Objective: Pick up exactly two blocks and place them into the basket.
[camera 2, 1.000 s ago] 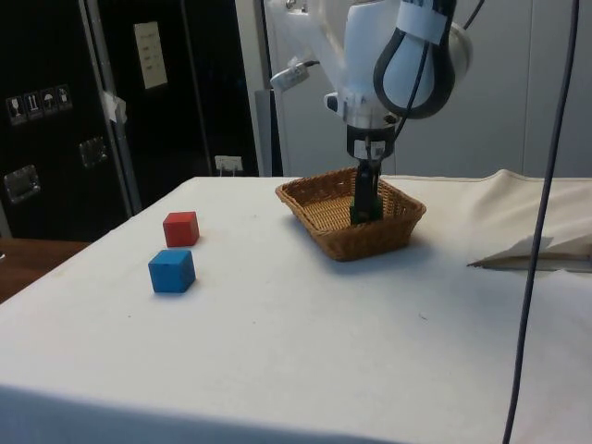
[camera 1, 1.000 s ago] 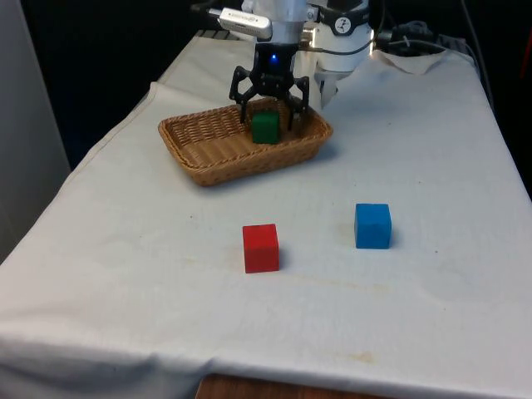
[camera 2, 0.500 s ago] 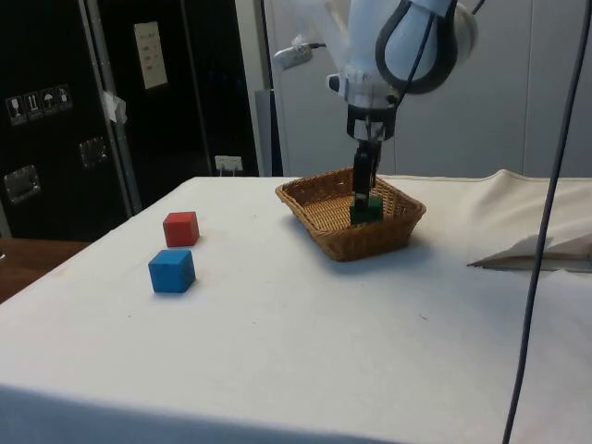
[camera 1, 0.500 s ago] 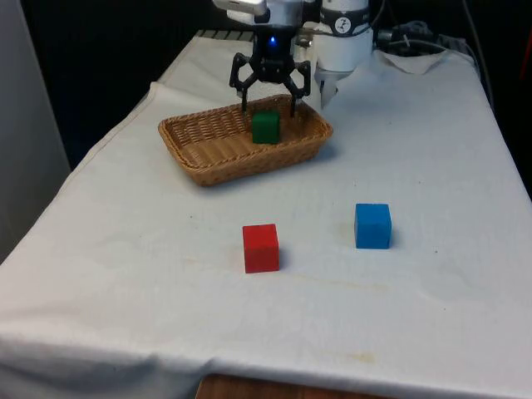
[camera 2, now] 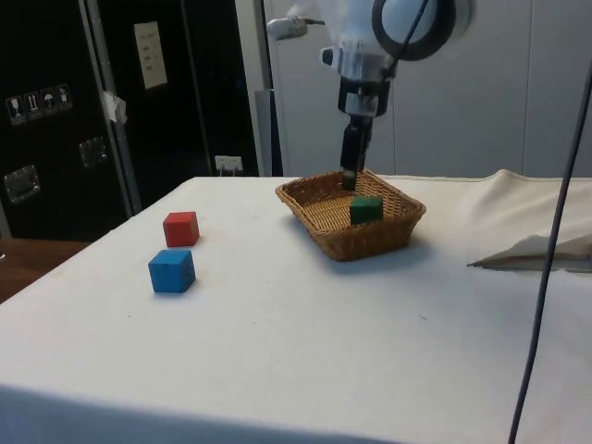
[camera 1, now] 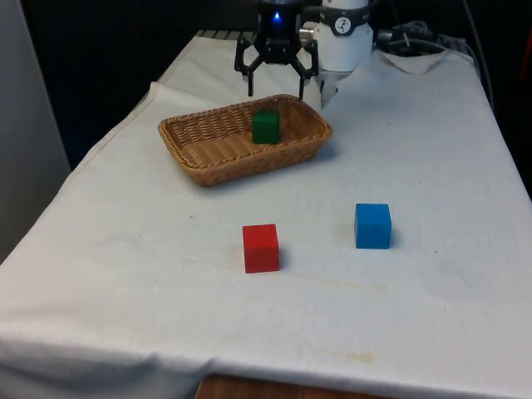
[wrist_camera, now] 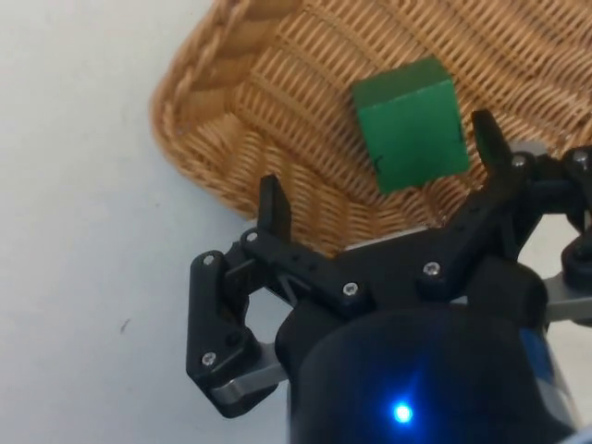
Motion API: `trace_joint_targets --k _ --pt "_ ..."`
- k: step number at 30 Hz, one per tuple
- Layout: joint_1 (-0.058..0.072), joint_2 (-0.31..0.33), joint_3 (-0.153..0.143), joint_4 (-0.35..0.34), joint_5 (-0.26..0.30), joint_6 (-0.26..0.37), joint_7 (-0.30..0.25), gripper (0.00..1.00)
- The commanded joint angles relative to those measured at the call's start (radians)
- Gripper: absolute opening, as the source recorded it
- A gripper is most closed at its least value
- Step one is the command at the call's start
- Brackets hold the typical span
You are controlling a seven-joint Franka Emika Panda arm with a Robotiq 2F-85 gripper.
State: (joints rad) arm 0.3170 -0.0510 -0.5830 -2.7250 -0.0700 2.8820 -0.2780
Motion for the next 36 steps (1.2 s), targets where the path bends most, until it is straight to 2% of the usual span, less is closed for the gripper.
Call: trace_joint_targets --k 1,6,7,8,14,15,18,23,24,25,30,31,32,33,36 --pt "-0.003 0.006 0.007 0.015 -0.025 -0.012 0.027 1.00" --pt "0.002 -0.023 0.052 0.026 -0.015 -0.040 0.052 1.00" --pt "0.003 -0.039 0.051 0.016 0.000 -0.039 0.035 1.00" --pt "0.002 -0.024 0.060 0.030 -0.014 -0.042 0.057 1.00" --pt "0.008 -0.023 0.115 0.071 -0.003 -0.065 0.093 1.00" --pt "0.004 -0.034 0.103 0.050 0.000 -0.053 0.073 1.00" --pt "0.009 -0.018 0.137 0.091 0.000 -0.077 0.109 1.00" --pt "0.013 0.000 0.169 0.126 0.007 -0.090 0.133 1.00" --pt "0.008 -0.005 0.172 0.123 0.002 -0.086 0.131 1.00" --pt "0.014 0.010 0.181 0.141 0.010 -0.093 0.141 1.00" --pt "0.017 0.042 0.210 0.181 0.015 -0.098 0.164 1.00" --pt "0.017 0.049 0.215 0.189 0.016 -0.099 0.168 1.00" --pt "0.011 0.046 0.213 0.183 0.005 -0.091 0.167 1.00" --pt "0.017 0.055 0.221 0.197 0.016 -0.100 0.172 1.00" --pt "0.018 0.085 0.244 0.234 0.017 -0.104 0.191 1.00"
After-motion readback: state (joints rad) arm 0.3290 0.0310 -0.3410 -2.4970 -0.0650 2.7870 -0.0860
